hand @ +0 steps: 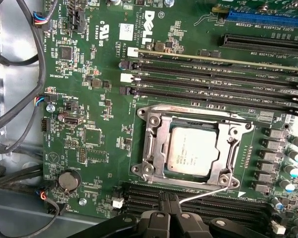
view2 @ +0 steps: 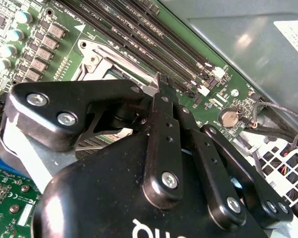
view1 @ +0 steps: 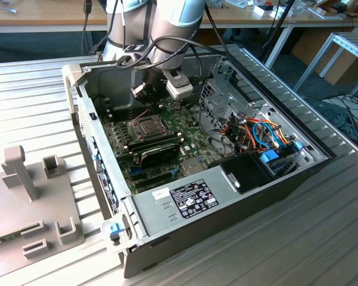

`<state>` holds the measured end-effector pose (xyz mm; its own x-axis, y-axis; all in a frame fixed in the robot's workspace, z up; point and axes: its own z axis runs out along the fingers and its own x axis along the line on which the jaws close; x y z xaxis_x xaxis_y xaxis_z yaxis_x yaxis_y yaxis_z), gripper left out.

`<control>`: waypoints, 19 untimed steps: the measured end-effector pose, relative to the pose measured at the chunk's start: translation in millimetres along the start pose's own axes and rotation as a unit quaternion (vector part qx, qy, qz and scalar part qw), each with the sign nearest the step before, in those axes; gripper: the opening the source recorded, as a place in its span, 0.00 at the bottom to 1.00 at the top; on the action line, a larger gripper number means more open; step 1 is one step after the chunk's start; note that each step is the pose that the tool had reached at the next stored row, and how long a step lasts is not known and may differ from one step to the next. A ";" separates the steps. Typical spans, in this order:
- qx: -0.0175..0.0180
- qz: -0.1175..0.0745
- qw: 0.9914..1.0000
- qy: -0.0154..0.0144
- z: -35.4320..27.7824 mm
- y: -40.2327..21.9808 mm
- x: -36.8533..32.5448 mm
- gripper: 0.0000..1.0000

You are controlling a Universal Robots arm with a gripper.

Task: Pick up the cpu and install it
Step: 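Install the first cpu locking lever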

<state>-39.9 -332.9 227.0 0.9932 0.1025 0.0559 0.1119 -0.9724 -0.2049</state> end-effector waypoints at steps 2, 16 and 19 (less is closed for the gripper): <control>0.000 0.000 1.000 0.000 1.5 0.4 0.9 0.11; -0.013 0.000 1.000 -0.001 8.9 1.6 4.7 0.11; -0.013 0.000 1.000 -0.001 10.8 1.6 4.9 0.11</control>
<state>-34.5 -331.6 216.4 0.9932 0.1038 0.0531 0.1117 -0.9776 -0.1786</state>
